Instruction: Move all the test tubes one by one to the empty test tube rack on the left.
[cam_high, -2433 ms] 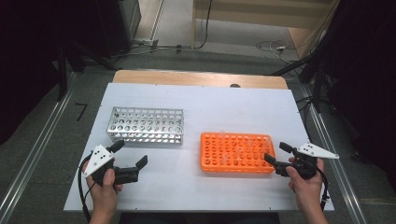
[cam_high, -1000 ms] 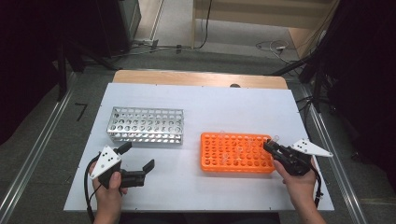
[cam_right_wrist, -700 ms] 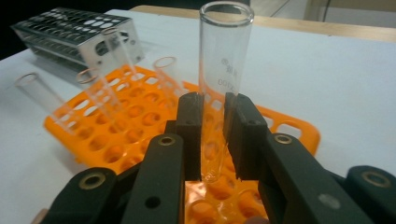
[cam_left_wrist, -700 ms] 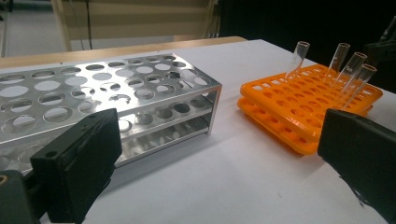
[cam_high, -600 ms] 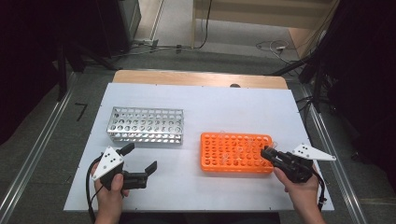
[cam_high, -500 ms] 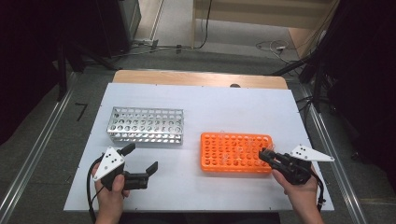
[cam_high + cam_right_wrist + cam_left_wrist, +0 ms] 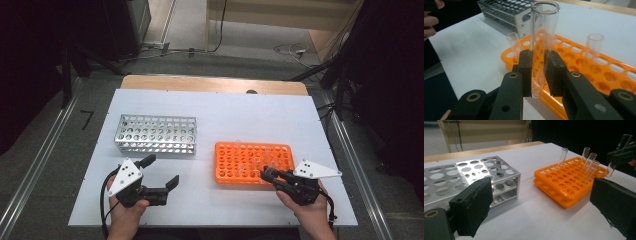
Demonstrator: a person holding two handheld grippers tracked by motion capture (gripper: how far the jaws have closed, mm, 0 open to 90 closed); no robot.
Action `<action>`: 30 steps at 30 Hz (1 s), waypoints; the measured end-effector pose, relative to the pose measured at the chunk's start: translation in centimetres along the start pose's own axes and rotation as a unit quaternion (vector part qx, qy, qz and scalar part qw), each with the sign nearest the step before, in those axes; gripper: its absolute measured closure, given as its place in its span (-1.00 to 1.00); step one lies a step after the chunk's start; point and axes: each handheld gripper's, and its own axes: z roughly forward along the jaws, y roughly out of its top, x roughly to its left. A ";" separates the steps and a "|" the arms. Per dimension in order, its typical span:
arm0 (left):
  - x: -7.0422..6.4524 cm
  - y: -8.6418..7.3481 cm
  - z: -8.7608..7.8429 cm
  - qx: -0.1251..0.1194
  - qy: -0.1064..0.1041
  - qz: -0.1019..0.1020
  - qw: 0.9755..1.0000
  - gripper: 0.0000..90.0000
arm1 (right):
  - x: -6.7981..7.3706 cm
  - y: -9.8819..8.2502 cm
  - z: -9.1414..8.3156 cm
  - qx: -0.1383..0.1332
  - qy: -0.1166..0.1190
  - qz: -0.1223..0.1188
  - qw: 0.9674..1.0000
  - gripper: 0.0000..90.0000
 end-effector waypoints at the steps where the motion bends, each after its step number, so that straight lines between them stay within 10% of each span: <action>1: -0.2 0.0 0.2 0.001 -0.005 -0.001 1.000 -0.90 | 0.0 0.0 0.0 0.000 0.000 0.000 1.000 0.64; 15: -3.9 0.6 2.5 0.045 -0.042 -0.002 0.998 -0.47 | 3.7 0.3 3.0 0.025 0.040 -0.035 0.998 0.64; 30: -6.3 0.8 4.2 0.067 -0.108 0.003 0.992 -0.03 | 6.2 0.2 5.3 0.053 0.030 -0.091 0.994 0.64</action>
